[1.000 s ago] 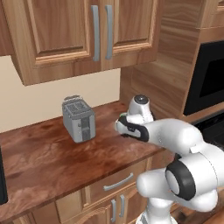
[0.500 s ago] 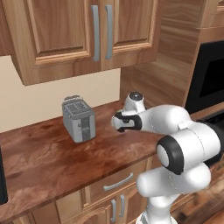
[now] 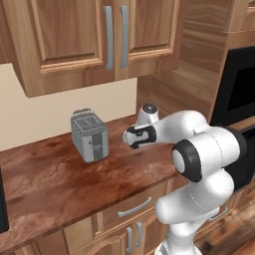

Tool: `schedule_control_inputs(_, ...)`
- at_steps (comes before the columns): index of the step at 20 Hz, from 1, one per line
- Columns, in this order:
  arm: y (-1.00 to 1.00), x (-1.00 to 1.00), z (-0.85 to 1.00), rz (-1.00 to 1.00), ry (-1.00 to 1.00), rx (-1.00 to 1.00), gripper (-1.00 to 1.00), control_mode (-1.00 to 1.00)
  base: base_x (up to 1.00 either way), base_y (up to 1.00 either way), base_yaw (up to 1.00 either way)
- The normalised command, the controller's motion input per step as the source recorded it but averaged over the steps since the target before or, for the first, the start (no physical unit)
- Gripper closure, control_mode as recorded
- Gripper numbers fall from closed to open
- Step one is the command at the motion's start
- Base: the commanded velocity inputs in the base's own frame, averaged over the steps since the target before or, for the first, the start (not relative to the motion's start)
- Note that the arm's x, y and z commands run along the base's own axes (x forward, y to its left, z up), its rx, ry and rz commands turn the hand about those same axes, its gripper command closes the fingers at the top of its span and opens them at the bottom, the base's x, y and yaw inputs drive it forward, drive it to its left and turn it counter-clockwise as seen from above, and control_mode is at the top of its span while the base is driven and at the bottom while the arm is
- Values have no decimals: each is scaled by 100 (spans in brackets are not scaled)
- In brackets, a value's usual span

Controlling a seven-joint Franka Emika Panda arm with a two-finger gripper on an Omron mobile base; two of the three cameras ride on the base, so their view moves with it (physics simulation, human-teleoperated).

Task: Clear the mugs and bowl far away from the sink.

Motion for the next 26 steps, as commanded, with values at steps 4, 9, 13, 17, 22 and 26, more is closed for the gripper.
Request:
schedule_control_inputs(4, 2, 20, -23, 0, 0, 0, 100, -100, 0, 0, 0)
schedule_control_inputs(9, 1, 18, -20, 0, 0, 0, 100, -100, 0, 0, 0)
schedule_control_inputs(13, 1, 17, -18, 0, 0, 0, 100, -100, 0, 0, 0)
schedule_control_inputs(17, 7, 14, -25, 0, 0, 0, 100, -100, 0, 0, 0)
schedule_control_inputs(22, 9, 8, -25, 0, 0, 0, 100, -100, 0, 0, 0)
schedule_control_inputs(26, 6, 3, -10, 0, 0, 0, -100, -100, 0, 0, 0)
